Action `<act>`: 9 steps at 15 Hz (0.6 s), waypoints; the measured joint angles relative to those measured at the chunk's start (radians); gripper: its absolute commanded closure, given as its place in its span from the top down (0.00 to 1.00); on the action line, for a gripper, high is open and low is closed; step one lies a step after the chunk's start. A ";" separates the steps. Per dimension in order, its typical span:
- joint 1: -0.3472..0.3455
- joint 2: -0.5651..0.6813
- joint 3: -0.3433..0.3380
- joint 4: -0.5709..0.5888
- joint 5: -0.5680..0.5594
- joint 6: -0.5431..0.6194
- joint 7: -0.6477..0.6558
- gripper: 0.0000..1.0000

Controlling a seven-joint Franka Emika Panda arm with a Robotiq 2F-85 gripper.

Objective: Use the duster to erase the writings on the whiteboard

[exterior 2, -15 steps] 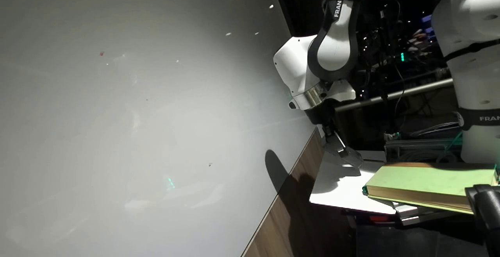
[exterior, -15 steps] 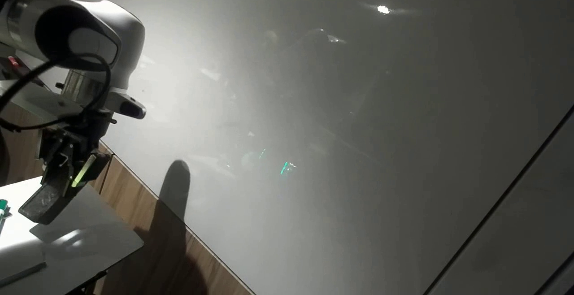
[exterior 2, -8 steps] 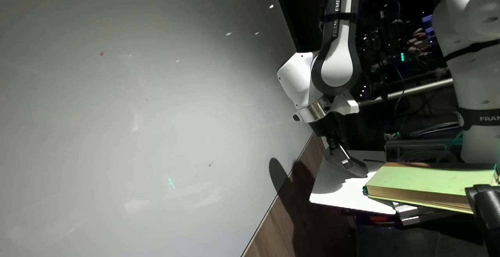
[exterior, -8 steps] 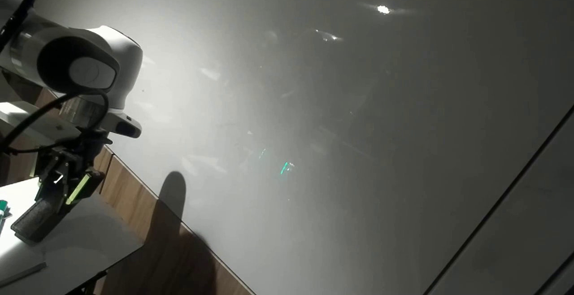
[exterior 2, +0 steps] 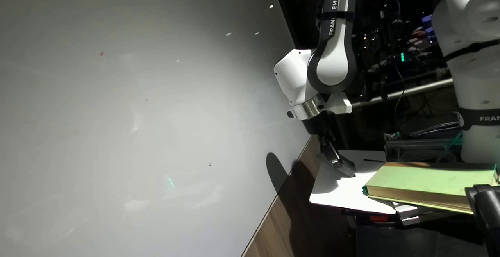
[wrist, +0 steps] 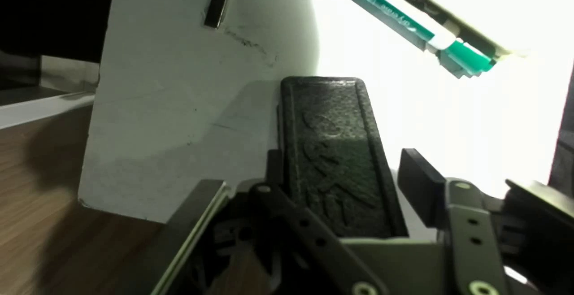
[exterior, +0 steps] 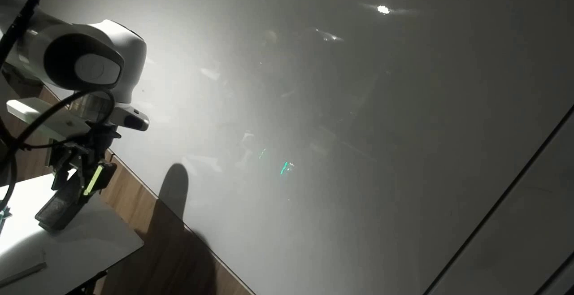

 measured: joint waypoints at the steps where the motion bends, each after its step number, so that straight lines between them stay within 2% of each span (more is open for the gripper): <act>1: 0.000 0.000 0.000 0.000 0.000 0.011 0.000 1.00; 9: 0.000 0.004 0.000 0.000 0.000 0.029 0.001 1.00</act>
